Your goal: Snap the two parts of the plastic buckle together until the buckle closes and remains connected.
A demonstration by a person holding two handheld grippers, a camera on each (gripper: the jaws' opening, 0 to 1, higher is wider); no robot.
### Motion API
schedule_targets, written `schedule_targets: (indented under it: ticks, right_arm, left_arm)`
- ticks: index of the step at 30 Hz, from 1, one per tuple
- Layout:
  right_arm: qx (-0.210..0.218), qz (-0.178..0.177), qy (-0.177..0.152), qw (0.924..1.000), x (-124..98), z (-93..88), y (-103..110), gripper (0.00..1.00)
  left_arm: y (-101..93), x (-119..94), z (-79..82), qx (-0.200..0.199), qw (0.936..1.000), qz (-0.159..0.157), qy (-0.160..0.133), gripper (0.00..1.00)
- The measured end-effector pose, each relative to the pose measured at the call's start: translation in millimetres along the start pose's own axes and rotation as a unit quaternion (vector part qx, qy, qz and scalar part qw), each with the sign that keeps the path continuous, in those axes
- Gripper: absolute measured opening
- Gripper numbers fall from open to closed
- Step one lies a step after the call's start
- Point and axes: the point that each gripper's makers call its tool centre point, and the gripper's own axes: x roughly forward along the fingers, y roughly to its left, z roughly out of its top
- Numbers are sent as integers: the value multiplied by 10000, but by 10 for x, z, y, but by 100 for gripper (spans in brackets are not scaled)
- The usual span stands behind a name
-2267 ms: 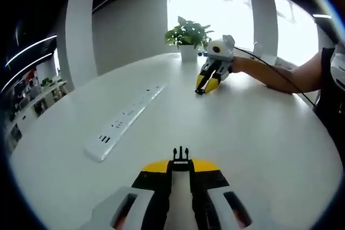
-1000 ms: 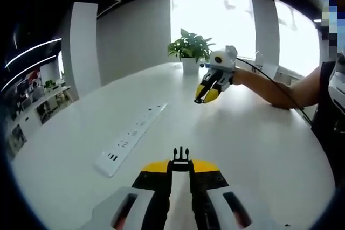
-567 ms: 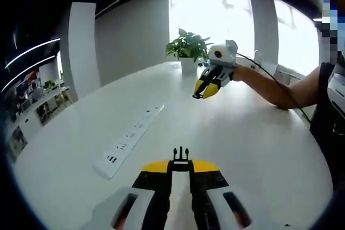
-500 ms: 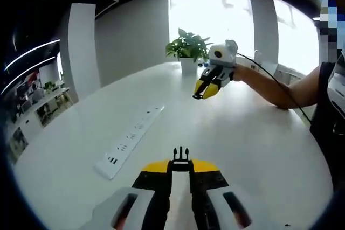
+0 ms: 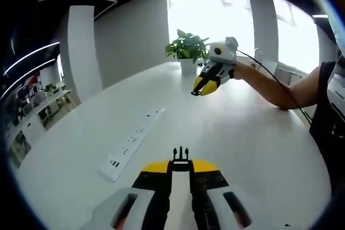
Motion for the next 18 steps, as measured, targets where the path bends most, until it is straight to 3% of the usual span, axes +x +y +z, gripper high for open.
schedule_targets:
  ticks: [15,18]
  right_arm:
    - [-38,-69,-43,10000,-61,80,12,12]
    - [-66,-103,-55,9999,-86,104,1,12]
  left_arm:
    - [4,-58,32,113,9997,161,130,11]
    - [-3,-113,95,124,9997,182,45,11]
